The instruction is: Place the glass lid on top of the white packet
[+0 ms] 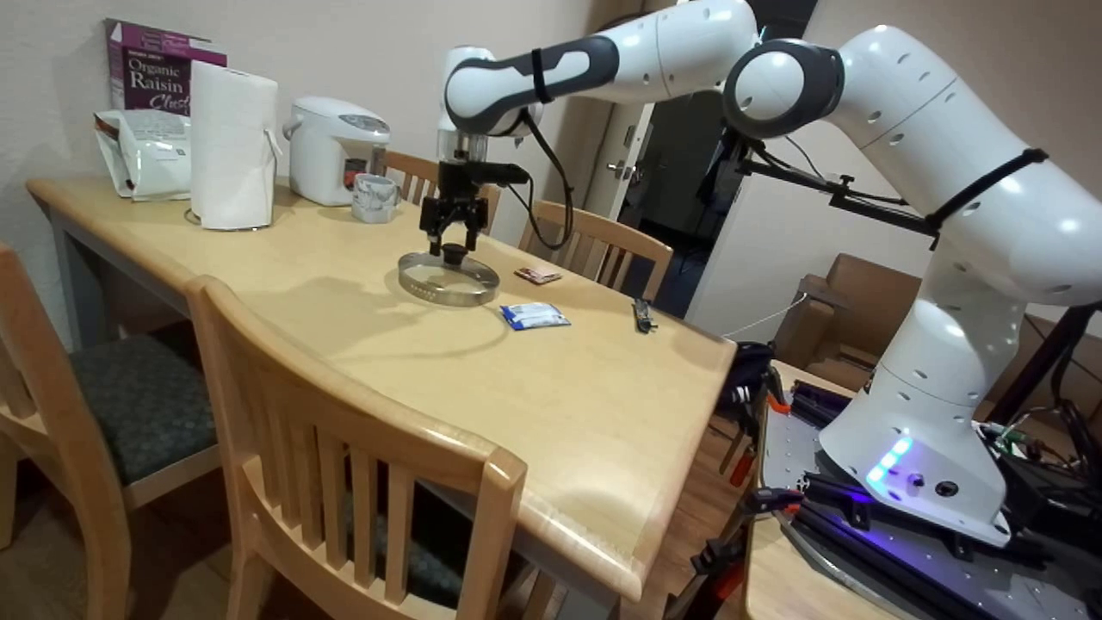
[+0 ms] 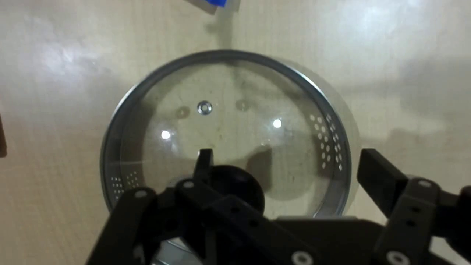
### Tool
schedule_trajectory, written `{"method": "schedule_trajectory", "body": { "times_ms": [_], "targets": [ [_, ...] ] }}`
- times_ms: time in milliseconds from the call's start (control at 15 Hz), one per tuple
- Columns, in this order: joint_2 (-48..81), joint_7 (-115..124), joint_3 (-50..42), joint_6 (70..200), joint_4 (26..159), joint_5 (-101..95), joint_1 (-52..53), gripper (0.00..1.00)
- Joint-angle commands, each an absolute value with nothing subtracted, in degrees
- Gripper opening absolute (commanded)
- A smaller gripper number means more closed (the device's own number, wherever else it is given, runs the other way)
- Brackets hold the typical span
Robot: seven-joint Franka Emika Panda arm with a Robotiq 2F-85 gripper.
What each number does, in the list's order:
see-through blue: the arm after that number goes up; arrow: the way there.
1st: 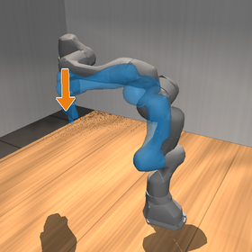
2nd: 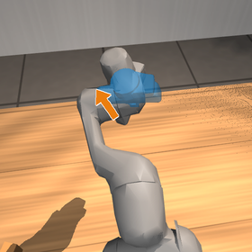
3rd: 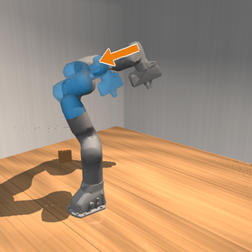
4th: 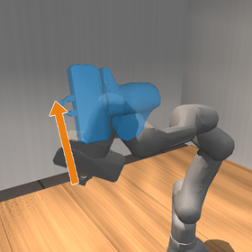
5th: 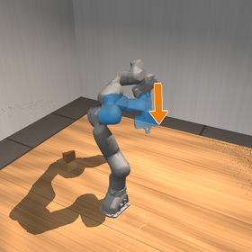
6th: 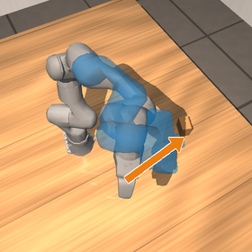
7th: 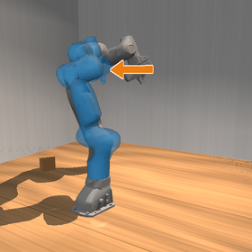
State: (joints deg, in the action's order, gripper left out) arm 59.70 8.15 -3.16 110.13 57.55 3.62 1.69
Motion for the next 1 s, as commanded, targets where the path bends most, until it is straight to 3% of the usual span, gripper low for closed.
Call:
{"method": "schedule_trajectory", "body": {
  "times_ms": [0,333,400,933],
  "targets": [
    [56.85,7.51,-2.31,119.15,64.74,3.02,1.58,1.0],
    [52.58,9.67,-3.68,121.88,70.28,1.81,2.23,1.0],
    [56.78,8.54,-2.62,120.22,64.45,2.51,1.51,1.0],
    [54.73,8.59,-2.92,120.25,66.98,2.4,1.46,1.0]
  ]
}}
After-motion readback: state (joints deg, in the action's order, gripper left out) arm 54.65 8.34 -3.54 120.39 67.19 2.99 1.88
